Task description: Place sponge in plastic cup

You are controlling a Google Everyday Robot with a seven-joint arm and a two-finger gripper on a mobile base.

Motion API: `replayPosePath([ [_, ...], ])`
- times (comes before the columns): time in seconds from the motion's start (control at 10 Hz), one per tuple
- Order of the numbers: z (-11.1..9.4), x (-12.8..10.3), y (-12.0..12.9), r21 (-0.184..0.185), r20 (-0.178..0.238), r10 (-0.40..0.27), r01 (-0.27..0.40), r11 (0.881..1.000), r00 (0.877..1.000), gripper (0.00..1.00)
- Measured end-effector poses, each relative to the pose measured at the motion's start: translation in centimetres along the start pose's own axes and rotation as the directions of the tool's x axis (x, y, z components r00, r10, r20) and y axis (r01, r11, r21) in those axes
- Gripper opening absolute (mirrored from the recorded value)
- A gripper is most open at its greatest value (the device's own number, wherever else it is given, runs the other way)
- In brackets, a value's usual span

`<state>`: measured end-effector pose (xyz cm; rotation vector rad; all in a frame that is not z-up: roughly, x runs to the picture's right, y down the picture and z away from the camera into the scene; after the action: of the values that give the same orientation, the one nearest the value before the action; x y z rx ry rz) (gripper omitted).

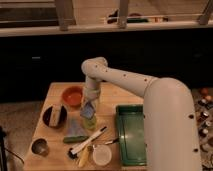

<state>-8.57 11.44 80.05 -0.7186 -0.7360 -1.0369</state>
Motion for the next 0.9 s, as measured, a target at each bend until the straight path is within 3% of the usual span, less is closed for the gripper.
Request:
replayPosePath([
  [0.6, 1.3, -1.3, 1.2, -0.011, 0.019, 0.007, -0.007, 1.0, 1.0, 0.02],
  [0.9, 1.4, -1.9, 1.5, -0.018, 0.034, 0.004, -0.003, 1.0, 0.999, 0.31],
])
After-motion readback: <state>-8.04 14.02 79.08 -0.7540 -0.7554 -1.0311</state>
